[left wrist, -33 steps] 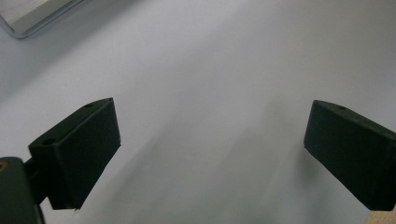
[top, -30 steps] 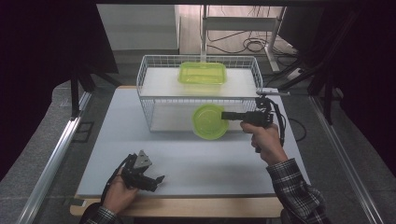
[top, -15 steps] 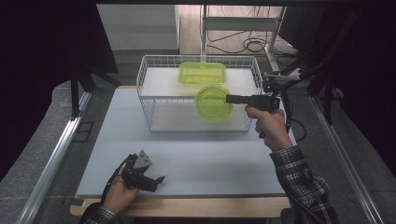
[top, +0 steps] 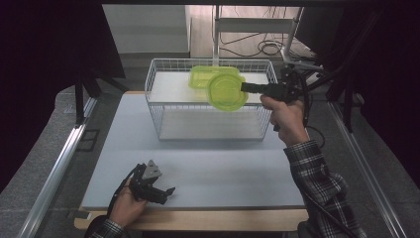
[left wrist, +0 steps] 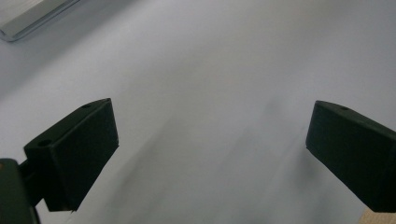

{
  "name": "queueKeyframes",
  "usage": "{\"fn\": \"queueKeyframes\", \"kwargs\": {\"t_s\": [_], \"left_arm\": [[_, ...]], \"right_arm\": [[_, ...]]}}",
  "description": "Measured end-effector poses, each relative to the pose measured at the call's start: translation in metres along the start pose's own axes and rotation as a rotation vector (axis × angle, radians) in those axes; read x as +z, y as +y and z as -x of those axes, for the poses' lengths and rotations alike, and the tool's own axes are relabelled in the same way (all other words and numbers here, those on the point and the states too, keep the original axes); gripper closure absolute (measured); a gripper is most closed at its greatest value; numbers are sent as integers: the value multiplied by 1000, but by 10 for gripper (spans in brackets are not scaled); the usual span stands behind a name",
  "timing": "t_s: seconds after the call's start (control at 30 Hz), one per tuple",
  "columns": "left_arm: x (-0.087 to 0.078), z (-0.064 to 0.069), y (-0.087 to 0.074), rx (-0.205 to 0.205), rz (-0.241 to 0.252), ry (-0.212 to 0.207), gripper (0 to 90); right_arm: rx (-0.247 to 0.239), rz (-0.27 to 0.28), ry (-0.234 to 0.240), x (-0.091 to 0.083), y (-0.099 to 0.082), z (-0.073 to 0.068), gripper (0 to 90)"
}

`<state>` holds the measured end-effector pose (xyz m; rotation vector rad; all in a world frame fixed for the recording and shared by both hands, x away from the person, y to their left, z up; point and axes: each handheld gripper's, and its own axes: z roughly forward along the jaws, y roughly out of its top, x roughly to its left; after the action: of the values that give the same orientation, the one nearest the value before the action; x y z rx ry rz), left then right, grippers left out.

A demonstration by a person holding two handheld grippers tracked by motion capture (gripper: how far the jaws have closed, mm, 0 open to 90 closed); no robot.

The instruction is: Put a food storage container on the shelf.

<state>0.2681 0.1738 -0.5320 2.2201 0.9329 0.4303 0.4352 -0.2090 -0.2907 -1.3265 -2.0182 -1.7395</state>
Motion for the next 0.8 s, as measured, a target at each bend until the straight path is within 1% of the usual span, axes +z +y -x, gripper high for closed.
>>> {"fn": "queueKeyframes", "kwargs": {"t_s": [0.27,0.5,0.57,0.8], "left_arm": [[-1,-1,0,-15,16,-19,14],[-1,0,0,-14,16,-22,13],[-1,0,0,-17,18,-25,13],[0,0,0,-8,16,-29,13]], "right_arm": [[-30,28,-54,6,23,-7,812],[-56,35,-101,20,40,-11,812],[-68,34,-122,24,44,-11,812],[-53,46,-142,37,53,-7,812]]}}
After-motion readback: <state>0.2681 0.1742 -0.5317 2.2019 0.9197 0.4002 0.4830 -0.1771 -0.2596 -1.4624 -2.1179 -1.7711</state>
